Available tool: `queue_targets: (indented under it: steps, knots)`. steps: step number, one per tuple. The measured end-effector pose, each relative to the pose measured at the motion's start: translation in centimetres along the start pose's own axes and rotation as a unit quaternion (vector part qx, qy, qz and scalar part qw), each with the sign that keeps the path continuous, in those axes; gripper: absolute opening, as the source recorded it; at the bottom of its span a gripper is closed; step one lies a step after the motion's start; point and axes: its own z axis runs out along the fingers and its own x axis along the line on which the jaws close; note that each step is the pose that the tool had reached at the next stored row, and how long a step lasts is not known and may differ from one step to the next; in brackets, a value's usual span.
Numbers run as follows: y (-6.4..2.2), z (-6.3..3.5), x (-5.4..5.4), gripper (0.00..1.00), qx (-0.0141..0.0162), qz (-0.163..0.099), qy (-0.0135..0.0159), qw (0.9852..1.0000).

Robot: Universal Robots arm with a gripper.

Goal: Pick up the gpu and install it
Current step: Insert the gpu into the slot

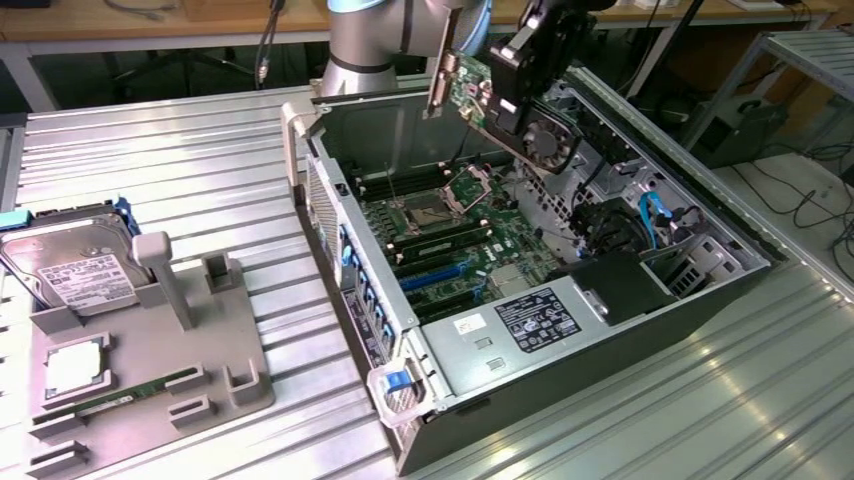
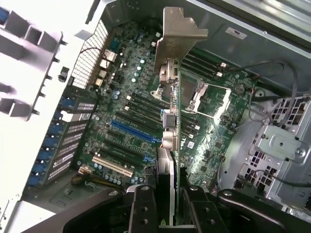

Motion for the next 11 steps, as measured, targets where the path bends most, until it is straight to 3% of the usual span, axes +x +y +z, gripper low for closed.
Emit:
queue_targets:
  steps: [6,11]
  knots:
    - [0.00,0.00,0.00,0.27,-0.0008,-0.034,0.0013,0.9994]
    - [0.00,0.00,0.00,0.27,-0.0016,-0.066,0.0025,0.9978]
